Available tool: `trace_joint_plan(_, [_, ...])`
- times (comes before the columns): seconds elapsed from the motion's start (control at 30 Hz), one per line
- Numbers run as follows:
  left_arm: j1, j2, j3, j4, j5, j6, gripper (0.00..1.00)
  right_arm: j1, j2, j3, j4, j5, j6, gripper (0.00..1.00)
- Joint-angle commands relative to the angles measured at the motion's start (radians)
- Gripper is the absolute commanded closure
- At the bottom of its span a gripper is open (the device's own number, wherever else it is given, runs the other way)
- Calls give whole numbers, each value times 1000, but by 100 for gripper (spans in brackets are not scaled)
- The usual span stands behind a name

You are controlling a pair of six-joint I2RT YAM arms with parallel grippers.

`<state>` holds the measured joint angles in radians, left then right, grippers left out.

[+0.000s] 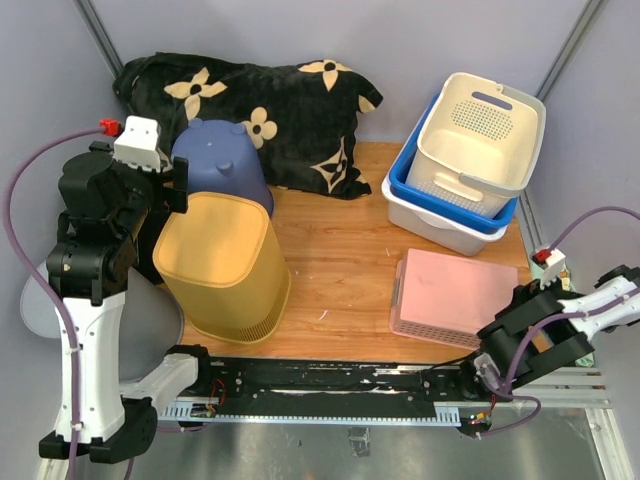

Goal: Turn the large container upside down
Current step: Move the container to the center of the board.

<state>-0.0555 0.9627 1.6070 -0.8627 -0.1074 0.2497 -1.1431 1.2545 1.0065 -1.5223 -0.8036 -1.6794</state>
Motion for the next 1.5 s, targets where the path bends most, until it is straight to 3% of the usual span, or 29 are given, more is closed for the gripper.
trace_joint_plan(0.0, [23,2,-20,7,20,-1,1,-24,120,-22,-79,-3,-169,14])
trace_joint_plan(0.17, [30,12,-55,7,1,2,1,-51,249,-24,-52,-2,-201,16])
trace_joint_plan(0.3, [69,14,-45,4,30,-6,1,-108,269,-40,45,43,-195,16])
trace_joint_plan(0.5, [112,37,-33,1,87,-23,1,-169,301,-49,17,100,-259,15])
trace_joint_plan(0.73, [128,51,-30,-4,106,-26,1,-234,229,-78,-76,143,-373,11])
trace_joint_plan(1.3, [138,72,-30,-4,101,-29,1,-394,97,-53,-81,152,-411,11])
trace_joint_plan(1.47, [138,80,-31,-1,100,-29,1,-417,280,-20,-80,164,-407,11])
